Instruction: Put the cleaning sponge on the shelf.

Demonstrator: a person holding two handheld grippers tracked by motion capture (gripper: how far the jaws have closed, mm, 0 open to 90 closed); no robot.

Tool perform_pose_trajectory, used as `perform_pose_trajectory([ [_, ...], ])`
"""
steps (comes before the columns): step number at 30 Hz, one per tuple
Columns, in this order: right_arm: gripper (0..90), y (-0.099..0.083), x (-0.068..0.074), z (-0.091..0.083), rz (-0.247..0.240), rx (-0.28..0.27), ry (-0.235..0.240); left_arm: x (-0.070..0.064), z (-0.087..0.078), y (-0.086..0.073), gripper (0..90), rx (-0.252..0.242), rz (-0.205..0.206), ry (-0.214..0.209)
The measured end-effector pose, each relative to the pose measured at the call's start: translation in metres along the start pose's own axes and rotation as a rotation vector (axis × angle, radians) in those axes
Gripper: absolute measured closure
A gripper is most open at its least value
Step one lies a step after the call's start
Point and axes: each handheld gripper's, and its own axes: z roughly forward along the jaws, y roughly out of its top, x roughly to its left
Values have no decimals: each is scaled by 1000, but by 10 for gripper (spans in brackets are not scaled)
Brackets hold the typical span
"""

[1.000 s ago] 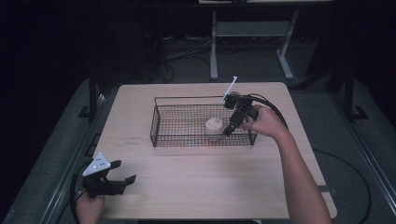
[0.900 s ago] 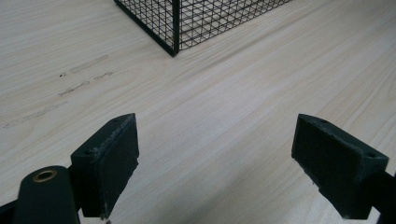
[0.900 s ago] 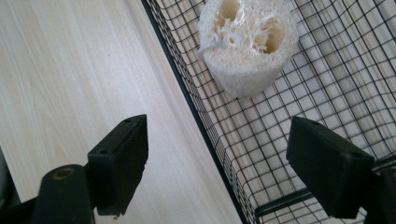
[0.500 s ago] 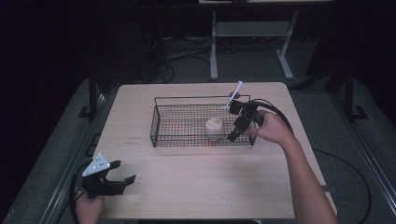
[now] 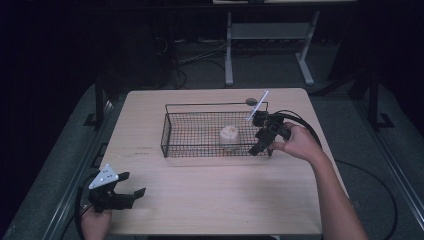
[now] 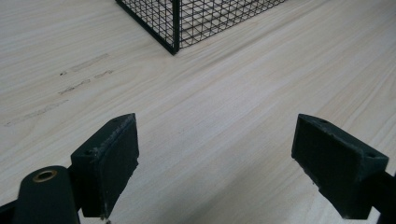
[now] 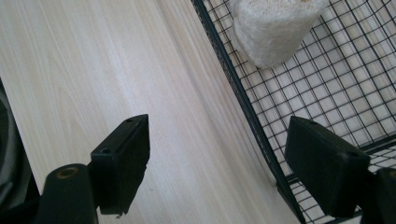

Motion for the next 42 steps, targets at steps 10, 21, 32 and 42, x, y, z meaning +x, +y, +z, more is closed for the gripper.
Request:
perform_pose_trajectory([
  [10, 220, -15, 4, -2, 4, -8, -4, 1, -1, -1, 137, 2, -1, 3],
  [21, 224, -29, 11, -3, 3, -12, -16, 1, 0, -1, 137, 7, 2, 4],
  [32, 224, -37, 22, 2, -14, -15, -18, 1, -1, -1, 137, 6, 0, 7],
  [42, 224, -49, 26, 12, -13, -4, -4, 1, 0, -1, 137, 11, 4, 6],
])
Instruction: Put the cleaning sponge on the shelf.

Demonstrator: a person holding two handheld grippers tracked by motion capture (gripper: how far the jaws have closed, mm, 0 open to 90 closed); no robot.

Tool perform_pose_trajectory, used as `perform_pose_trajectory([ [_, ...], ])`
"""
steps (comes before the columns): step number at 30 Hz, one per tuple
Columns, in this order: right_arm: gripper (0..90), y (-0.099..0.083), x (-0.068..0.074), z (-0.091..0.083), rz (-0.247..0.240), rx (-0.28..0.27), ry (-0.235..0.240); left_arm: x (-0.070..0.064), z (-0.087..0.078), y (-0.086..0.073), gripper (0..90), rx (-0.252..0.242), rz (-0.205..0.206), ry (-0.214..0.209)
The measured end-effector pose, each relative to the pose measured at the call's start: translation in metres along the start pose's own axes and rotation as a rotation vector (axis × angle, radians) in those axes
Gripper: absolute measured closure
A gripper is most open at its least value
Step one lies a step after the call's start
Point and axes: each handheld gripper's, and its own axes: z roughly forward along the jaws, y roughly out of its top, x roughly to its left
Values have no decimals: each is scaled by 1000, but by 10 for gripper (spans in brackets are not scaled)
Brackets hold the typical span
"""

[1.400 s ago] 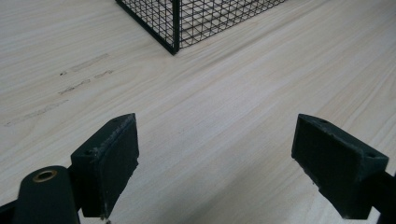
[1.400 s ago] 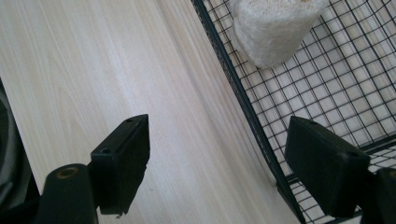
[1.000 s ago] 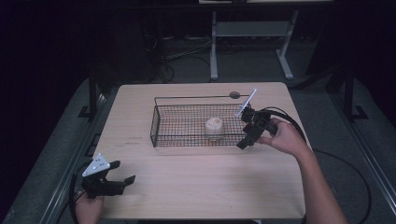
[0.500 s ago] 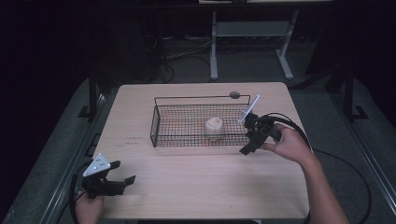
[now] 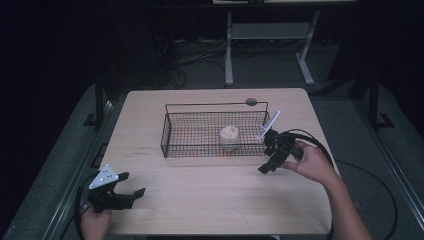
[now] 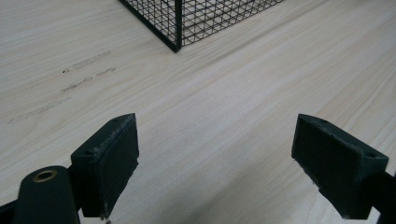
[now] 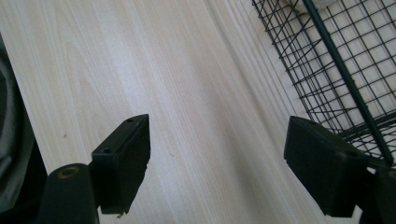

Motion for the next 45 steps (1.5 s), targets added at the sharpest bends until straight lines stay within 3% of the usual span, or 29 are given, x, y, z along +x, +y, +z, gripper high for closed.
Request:
perform_pose_trajectory([
  [19, 224, -27, 5, 12, 25, -33, 18, 0, 0, 0, 137, 0, -1, 2],
  [45, 224, -69, 16, 21, 65, -84, 7, 0, 1, -1, 137, 2, 0, 4],
])
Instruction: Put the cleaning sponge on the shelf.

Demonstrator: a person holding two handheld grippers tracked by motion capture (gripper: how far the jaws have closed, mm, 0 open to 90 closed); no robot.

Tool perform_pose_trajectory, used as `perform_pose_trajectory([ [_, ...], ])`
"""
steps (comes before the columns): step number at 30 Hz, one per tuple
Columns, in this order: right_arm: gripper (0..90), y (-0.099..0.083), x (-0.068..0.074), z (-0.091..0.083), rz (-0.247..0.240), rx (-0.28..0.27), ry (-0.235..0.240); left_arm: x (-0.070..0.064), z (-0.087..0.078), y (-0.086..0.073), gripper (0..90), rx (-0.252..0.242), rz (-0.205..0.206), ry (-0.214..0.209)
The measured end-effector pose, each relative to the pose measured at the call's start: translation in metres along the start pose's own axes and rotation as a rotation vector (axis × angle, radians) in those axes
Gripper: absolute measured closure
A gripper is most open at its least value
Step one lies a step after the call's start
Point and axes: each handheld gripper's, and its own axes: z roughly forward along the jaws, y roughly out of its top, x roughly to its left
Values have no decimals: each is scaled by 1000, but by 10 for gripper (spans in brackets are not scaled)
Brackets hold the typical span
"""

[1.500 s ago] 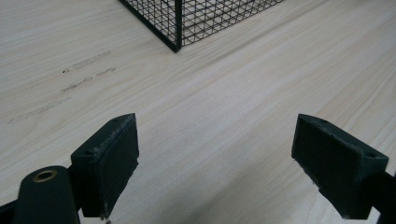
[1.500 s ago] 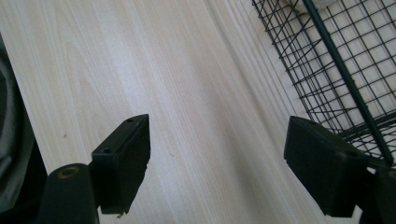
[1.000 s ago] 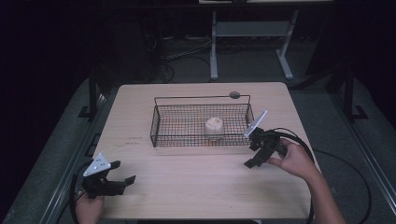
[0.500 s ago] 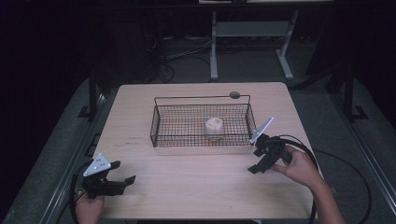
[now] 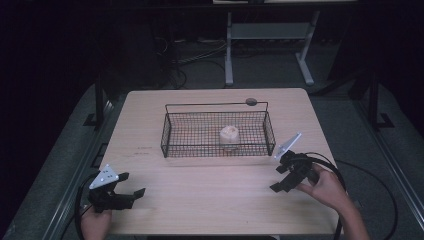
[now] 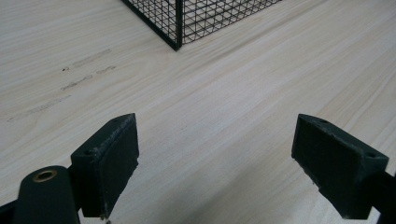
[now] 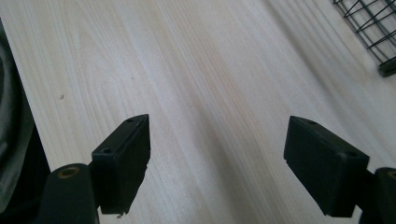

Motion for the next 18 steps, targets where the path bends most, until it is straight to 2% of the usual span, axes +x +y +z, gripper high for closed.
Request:
perform_pose_trajectory([
  [11, 223, -15, 12, 2, -1, -23, -4, 0, 0, 0, 137, 0, 0, -1],
  [18, 189, -26, 19, 5, 11, -61, -16, 0, 1, 1, 137, -1, 1, -3],
])
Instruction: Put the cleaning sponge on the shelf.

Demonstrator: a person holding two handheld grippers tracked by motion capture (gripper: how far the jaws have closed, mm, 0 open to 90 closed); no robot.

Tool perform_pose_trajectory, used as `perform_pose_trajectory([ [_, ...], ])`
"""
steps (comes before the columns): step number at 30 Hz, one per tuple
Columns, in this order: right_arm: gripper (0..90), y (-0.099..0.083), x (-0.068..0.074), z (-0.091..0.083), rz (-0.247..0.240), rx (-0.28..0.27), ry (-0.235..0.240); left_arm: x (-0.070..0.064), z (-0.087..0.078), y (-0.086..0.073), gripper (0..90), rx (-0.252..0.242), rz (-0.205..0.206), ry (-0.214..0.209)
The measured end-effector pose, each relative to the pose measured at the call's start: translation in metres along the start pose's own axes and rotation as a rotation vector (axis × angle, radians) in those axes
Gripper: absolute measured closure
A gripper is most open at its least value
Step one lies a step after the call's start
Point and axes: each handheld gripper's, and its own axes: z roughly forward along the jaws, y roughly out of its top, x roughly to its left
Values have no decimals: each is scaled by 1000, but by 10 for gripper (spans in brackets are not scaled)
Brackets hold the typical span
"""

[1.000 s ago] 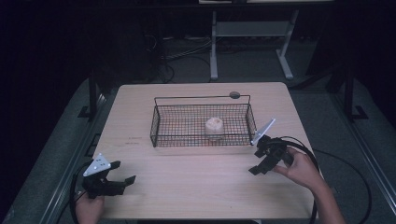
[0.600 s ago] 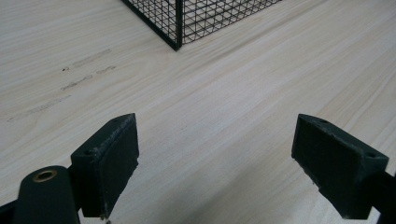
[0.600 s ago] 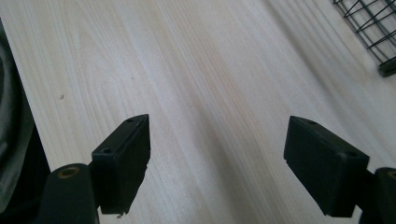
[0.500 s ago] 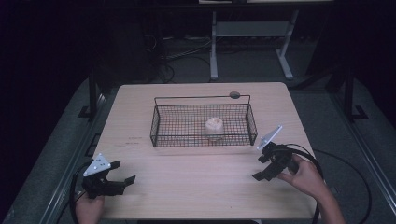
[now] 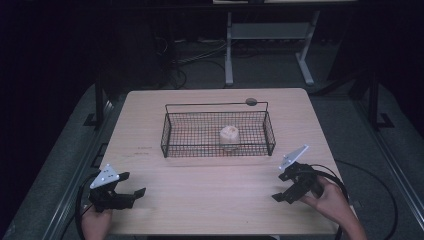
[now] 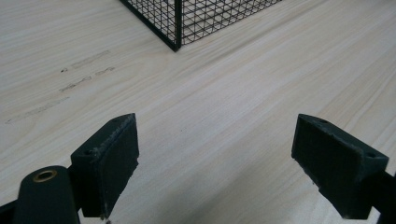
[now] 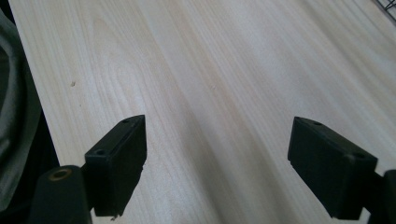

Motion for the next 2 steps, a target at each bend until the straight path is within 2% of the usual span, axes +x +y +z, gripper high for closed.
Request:
perform_pose_trajectory([
  [2, 186, -4, 2, 2, 4, -4, -1, 1, 0, 0, 137, 1, -5, 4],
])
